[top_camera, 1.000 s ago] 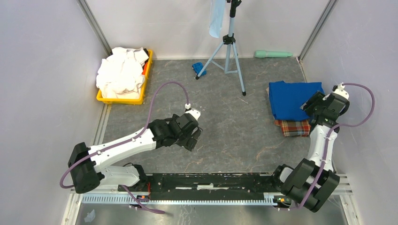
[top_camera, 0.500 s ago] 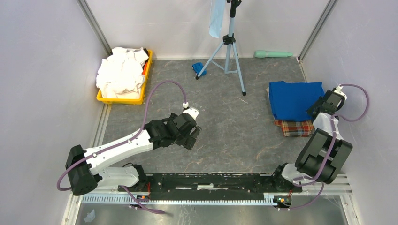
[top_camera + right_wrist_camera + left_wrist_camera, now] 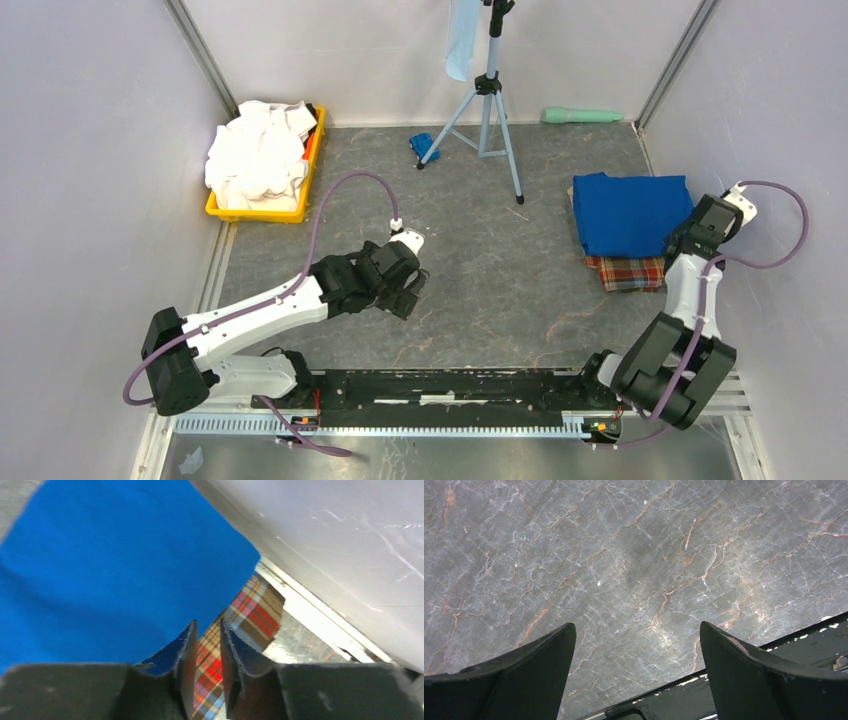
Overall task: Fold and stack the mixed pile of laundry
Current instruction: Place the T-shirt at the corner of the board, then pick up the shirt from the bin.
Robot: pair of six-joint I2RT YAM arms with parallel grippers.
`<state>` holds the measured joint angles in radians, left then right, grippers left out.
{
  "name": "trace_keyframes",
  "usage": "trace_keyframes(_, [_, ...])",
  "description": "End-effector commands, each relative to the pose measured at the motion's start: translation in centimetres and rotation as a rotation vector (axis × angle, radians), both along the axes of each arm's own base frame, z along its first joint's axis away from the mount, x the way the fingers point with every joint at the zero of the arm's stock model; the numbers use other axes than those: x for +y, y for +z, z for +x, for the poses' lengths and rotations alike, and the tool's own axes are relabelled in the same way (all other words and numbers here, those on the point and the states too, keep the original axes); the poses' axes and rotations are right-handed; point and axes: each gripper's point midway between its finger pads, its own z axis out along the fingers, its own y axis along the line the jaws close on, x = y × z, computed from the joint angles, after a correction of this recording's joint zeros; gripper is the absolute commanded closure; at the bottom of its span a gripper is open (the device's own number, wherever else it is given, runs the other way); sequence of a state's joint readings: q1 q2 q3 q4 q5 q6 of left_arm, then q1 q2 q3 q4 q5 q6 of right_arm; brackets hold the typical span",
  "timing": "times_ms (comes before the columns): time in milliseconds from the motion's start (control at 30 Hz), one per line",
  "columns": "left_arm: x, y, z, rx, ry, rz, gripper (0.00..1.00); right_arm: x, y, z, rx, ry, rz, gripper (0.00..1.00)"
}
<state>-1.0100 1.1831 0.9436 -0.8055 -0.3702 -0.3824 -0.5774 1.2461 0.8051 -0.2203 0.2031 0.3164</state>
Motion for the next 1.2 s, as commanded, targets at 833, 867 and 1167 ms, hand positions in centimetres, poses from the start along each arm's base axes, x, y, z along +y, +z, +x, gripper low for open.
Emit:
trace_keyframes(833, [17.8, 7.8, 21.3, -0.172, 0.812, -0.12, 0.0, 28.3, 5.3, 0.8, -0.351, 0.986, 0.076, 0.24])
trace_keyframes(867, [18.3, 8.0, 22.5, -0.175, 0.822, -0.15, 0.01, 28.5, 4.8, 0.7, -0.339, 0.994, 0.078, 0.24])
trace_keyframes(1167, [23.9, 5.5, 31.2, -0.147, 0.818, 0.014, 0.1, 28.8, 2.0, -0.2, -0.267, 1.03, 0.071, 0.24])
